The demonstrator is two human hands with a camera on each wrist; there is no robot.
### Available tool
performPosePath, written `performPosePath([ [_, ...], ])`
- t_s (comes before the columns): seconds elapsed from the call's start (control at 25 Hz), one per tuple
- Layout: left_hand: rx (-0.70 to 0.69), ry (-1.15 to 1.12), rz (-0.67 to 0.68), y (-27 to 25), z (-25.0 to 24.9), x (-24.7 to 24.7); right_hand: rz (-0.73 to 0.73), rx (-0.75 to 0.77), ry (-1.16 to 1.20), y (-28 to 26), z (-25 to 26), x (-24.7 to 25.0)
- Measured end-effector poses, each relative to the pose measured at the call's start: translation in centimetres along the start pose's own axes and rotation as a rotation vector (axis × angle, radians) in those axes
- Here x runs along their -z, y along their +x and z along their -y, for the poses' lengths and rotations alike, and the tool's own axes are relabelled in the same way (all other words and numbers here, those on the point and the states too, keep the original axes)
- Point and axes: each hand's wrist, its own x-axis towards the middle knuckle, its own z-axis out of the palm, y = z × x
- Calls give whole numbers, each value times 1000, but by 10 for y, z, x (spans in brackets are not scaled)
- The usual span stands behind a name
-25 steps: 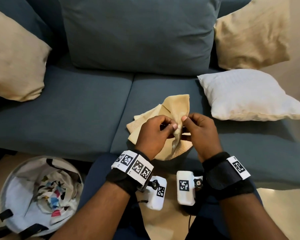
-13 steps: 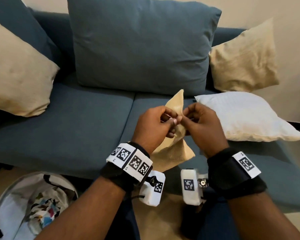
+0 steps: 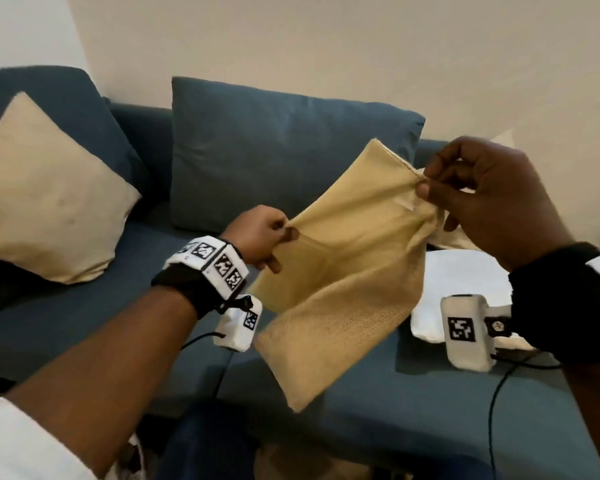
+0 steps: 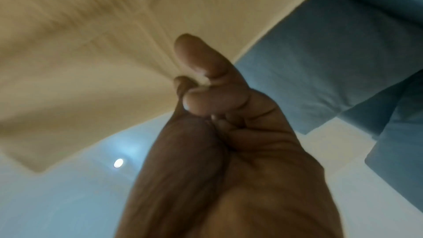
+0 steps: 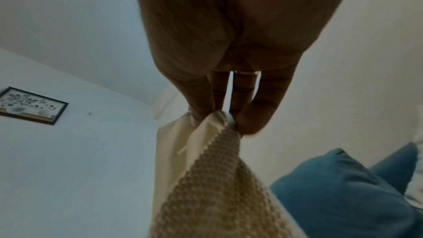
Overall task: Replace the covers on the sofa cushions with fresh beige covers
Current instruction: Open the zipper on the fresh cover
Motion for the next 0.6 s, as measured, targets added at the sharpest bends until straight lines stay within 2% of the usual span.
performPosePath([
  [0.16, -31, -61, -268, -15, -12, 35, -36, -167, 93, -31, -22, -4],
  [0.24, -149, 71, -420, -11, -25, 48, -75, -185, 147, -39, -30, -11],
  [0.32, -266, 228, -516, 5, -36, 43, -126, -238, 241, -46, -36, -21],
  [0.36, -288, 277, -506, 10, -42, 32, -139, -288, 294, -50, -40, -28],
  [0.44, -313, 277, -391, 14, -44, -8, -142, -410, 404, -64, -47, -46],
  [0.6, -371, -79, -222, -30, -31, -108, -135, -563, 528, -95, -68, -77],
])
